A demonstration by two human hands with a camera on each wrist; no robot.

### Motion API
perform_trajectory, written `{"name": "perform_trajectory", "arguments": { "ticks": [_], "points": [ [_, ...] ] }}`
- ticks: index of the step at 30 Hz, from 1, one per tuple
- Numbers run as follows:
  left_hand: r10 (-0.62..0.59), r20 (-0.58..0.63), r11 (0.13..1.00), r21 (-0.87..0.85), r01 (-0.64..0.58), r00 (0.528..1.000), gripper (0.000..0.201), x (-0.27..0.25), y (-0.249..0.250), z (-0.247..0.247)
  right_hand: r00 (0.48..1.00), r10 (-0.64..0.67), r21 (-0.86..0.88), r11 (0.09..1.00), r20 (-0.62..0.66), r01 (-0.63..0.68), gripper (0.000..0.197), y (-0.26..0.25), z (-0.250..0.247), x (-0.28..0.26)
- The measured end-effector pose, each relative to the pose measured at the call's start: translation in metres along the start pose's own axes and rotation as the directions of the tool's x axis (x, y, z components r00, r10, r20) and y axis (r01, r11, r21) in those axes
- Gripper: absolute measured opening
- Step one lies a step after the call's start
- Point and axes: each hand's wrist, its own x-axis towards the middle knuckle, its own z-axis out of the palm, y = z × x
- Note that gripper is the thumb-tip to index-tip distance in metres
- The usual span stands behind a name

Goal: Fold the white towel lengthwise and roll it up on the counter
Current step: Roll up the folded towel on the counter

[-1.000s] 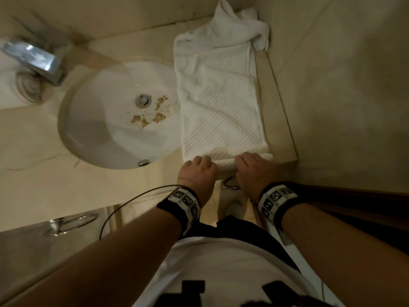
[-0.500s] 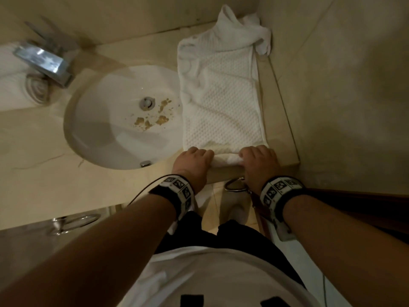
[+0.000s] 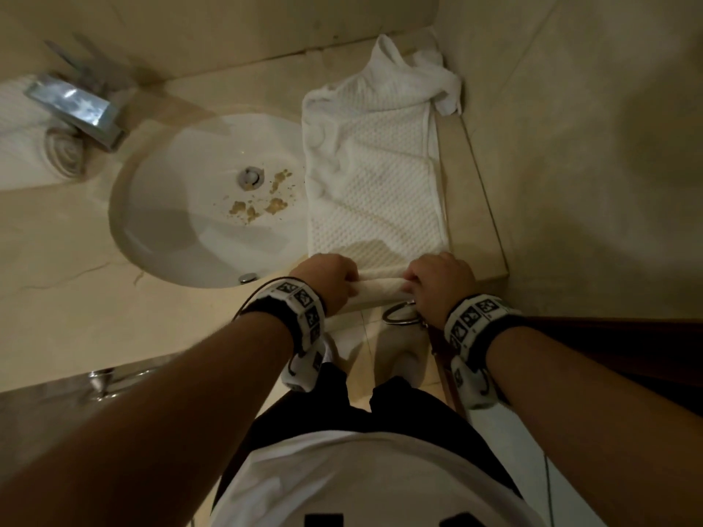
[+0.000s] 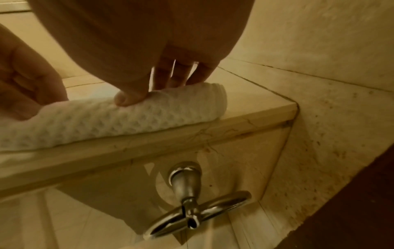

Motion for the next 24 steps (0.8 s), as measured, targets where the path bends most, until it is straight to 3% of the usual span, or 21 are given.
{"name": "perform_trajectory", "arguments": {
  "ticks": [5,7,10,15,20,24],
  "points": [
    [0.065,-0.255,0.989,0.144,-0.028,0.965,0.026,-0.005,0.004,0.009,0.969,-0.020,-0.001,1.000,-0.245,0.021,0.006,-0.006,0.009,-0.001],
    [0.147,-0.253,0.965,0.250,-0.082,0.956,0.025,-0.016,0.009,0.023,0.937,-0.094,-0.018,0.996,-0.336,0.093,0.006,-0.009,0.020,-0.008],
    [0.244,-0.249,0.928,0.340,-0.151,0.937,0.041,-0.033,0.007,0.048,0.875,-0.224,-0.153,0.973,-0.430,0.174,0.019,-0.008,0.041,-0.022],
    [0.230,-0.278,0.928,0.352,-0.124,0.933,0.066,-0.038,-0.002,0.087,0.908,-0.203,-0.192,0.971,-0.366,0.140,0.045,-0.007,0.050,-0.031],
    [0.164,-0.202,0.929,0.360,-0.082,0.966,0.089,-0.035,0.005,0.097,0.942,-0.195,-0.202,0.969,-0.273,0.142,0.048,-0.010,0.035,-0.014],
    [0.137,-0.268,0.950,0.310,-0.049,0.954,0.099,-0.022,0.008,0.093,0.958,-0.177,-0.174,0.975,-0.227,0.139,0.051,-0.009,0.026,0.000]
  ]
}}
